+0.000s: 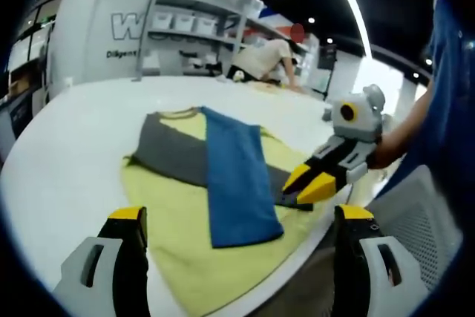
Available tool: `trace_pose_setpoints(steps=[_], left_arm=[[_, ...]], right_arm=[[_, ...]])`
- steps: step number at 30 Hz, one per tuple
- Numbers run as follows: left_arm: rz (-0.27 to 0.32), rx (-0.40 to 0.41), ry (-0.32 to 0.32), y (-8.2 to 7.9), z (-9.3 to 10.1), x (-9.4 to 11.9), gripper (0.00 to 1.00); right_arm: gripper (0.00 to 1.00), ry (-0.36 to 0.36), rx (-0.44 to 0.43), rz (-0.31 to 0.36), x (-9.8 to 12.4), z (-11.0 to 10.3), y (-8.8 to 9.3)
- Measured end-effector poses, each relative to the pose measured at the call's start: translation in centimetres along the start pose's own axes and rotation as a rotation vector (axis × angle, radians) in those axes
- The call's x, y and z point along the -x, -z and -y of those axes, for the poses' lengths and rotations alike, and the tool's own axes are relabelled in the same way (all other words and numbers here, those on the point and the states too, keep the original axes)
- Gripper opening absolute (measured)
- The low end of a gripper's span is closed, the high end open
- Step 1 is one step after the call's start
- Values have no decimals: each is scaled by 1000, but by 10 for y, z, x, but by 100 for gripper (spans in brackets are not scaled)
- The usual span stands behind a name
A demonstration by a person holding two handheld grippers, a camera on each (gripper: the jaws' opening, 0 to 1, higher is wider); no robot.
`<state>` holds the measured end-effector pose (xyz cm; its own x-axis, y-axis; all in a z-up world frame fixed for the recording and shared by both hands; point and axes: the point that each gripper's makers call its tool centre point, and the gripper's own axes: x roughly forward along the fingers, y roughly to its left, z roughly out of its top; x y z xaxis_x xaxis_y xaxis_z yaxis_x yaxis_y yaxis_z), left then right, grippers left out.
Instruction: Fold the garment on the visible template until the final outline fits inside the template.
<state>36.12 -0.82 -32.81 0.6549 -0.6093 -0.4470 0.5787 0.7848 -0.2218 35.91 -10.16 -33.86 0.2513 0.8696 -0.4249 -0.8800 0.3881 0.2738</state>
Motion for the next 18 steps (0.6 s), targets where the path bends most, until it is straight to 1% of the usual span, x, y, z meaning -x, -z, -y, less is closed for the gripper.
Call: trace_pose_setpoints(steps=[2,5,6,7,8,9,11,14,15,16,17,18], left_arm=[[1,4,0,0,0,0,99],[1,6,0,0,0,0,99],[1,7,0,0,-1,0,99],[1,8,1,0,-1,0,99],[1,9,1,1,-1,0,99],[-1,11,0,1,-1,0,99],[-2,13,-1,1,-2,0,99],[-1,17,-2,1,-2,0,99],[-2,18,-4,1,-2,0,99],[-3,19,-4,2,-2,0,99],[-3,20,-4,2,-3,0,99],[-4,21,-4,3,-3,0,99]], right_arm=[[9,59,58,0,12,20,-4],[11,163,130,-5,32,59,-9],[12,197,154,-26,38,73,-8],[13,215,172,-34,42,83,-8],[13,253,195,-38,48,99,-7],[12,278,230,-55,51,109,-6],[13,338,280,-73,59,127,-9],[12,370,307,-72,63,140,-10],[13,403,347,-104,67,153,-8],[13,427,363,-115,69,159,-10],[13,439,386,-115,70,162,-12],[13,442,387,-117,69,169,-12]])
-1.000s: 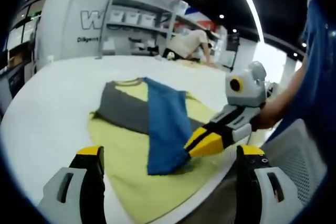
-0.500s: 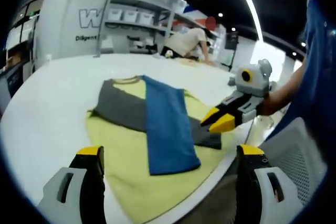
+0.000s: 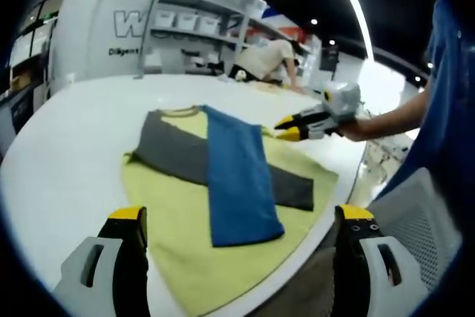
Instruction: Fold the garment on the visible template until the final outline fits inside the template.
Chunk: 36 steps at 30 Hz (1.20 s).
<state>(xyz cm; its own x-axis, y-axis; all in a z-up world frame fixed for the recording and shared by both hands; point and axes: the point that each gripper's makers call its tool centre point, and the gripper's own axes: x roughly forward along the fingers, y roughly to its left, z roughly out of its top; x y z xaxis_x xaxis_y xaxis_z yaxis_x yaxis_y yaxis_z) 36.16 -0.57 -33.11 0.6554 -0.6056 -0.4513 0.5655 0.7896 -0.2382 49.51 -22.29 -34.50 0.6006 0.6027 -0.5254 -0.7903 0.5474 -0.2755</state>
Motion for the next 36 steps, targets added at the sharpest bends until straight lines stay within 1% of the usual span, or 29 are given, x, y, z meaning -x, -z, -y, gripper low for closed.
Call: trace_pose_setpoints(steps=[2,5,6,7,10,13,14,15,16,17,19,22,24,26,27,29,32,36], left_arm=[[-1,0,-1,0,0,0,99],[-2,6,-3,1,0,0,99],[-3,6,-5,1,0,0,99],[-3,6,-6,1,0,0,99],[-9,6,-8,3,-1,0,99],[-12,6,-7,4,-1,0,99],[-13,6,-7,4,-1,0,99],[-14,6,-8,4,-2,0,99],[-15,6,-10,4,-2,0,99],[-15,7,-11,5,-2,0,99],[-15,10,-13,5,-3,0,99],[-17,11,-17,5,-4,0,99],[-17,14,-18,5,-4,0,99],[-18,16,-19,6,-5,0,99],[-20,17,-19,6,-5,0,99],[-21,16,-19,6,-4,0,99],[-22,17,-21,6,-4,0,99],[-22,18,-23,6,-5,0,99]], right_arm=[[13,2,10,-11,-3,4,2],[14,40,36,-23,-7,17,2],[14,51,65,-29,-8,22,3],[14,57,76,-31,-9,24,3],[14,76,138,-60,-11,34,6],[14,85,154,-80,-14,42,10],[14,89,191,-100,-13,45,12],[14,91,250,-123,-14,47,14],[13,88,280,-138,-18,51,18],[13,74,314,-158,-22,52,23],[12,65,327,-166,-28,52,30],[12,73,325,-162,-29,53,28],[11,81,339,-165,-30,54,28],[10,58,421,-178,-32,50,27],[8,53,436,-180,-33,49,28],[6,52,431,-180,-32,49,27],[0,59,414,-179,-32,51,27],[0,63,402,-169,-32,52,27]])
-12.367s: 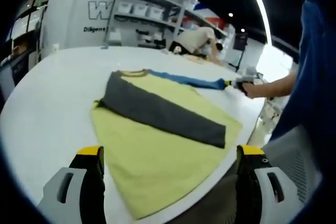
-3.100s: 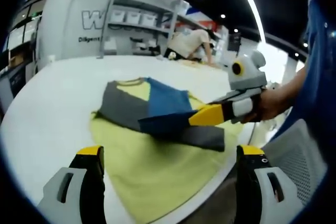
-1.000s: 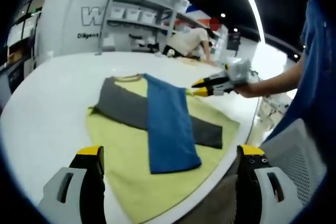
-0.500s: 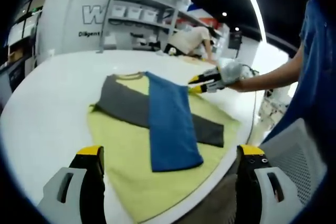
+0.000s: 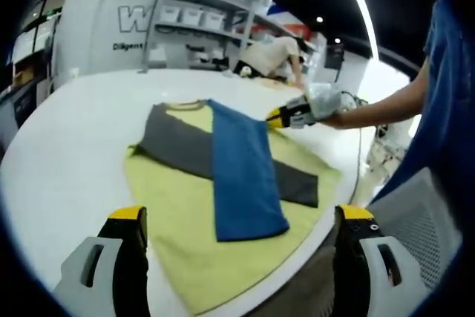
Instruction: Fold the garment on the visible template until the final outline fits inside the template.
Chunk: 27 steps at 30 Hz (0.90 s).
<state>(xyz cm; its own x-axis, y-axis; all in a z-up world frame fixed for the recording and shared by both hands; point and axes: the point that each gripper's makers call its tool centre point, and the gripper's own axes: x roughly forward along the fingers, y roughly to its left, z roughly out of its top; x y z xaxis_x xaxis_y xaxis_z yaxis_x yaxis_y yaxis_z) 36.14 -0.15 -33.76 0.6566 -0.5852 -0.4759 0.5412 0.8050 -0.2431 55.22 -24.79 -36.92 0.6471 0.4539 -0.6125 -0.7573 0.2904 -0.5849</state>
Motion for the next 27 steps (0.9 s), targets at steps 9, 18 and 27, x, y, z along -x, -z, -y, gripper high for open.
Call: trace_pose_setpoints(steps=[9,18,27], left_arm=[[-2,0,0,2,-1,0,99],[-3,0,1,1,0,0,99],[-6,-1,3,2,0,0,99]], right_arm=[[0,52,-286,32,-3,9,14],[0,123,-692,56,-10,10,33],[0,154,-726,53,-14,7,40]])
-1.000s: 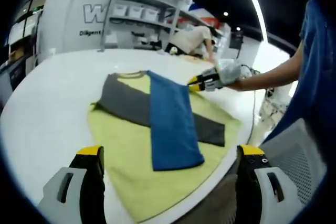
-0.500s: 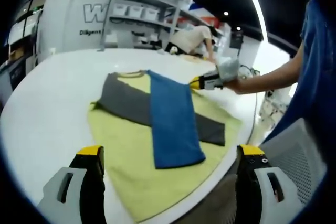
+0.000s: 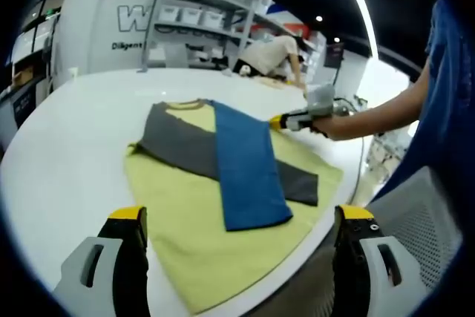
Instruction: Fold the garment on the visible template until the final outline fits inside the template.
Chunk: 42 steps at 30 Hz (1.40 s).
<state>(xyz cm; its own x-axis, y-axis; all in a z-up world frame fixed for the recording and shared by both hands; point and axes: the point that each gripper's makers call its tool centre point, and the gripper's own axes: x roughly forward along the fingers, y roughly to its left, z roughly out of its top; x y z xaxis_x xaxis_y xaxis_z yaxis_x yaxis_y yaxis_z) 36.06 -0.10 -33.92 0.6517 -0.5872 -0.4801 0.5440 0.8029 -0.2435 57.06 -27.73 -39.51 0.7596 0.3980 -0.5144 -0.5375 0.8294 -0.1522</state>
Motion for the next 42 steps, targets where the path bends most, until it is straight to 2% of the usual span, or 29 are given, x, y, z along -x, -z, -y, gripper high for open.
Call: trace_pose_setpoints(steps=[6,10,12,15,17,24,26,29,31,32,36,37,39,42], left_arm=[[4,0,0,-1,1,0,99],[8,0,-2,-2,0,0,99],[8,-1,-1,-2,0,0,99],[8,-2,0,-2,0,0,99],[8,-3,2,-2,1,-1,99],[9,-4,2,-3,1,0,99],[12,-3,-1,-3,1,0,99],[14,-3,-2,-4,0,0,99],[11,-6,-3,-3,1,0,99],[8,-8,-1,-3,1,0,99],[1,-14,5,-2,3,-1,99],[0,-14,6,-2,3,-1,99],[-1,-16,4,-2,3,-1,99],[1,-14,2,-2,3,-1,99]], right_arm=[[0,-7,22,2,4,-1,-1],[3,-11,-9,11,16,4,2],[5,0,-34,30,26,7,-2],[2,2,-32,66,33,8,-12],[0,-23,-35,100,38,1,-29],[0,-70,-11,99,19,-17,-38],[0,-78,2,47,12,-21,-27],[0,-76,22,25,3,-14,-15],[0,-94,24,7,5,-16,-13],[0,-91,31,29,7,-16,-17],[0,-97,52,19,5,-17,-14],[3,-105,24,13,8,-20,-16],[10,-92,25,64,11,-21,-25],[8,-150,50,79,21,-40,-33]])
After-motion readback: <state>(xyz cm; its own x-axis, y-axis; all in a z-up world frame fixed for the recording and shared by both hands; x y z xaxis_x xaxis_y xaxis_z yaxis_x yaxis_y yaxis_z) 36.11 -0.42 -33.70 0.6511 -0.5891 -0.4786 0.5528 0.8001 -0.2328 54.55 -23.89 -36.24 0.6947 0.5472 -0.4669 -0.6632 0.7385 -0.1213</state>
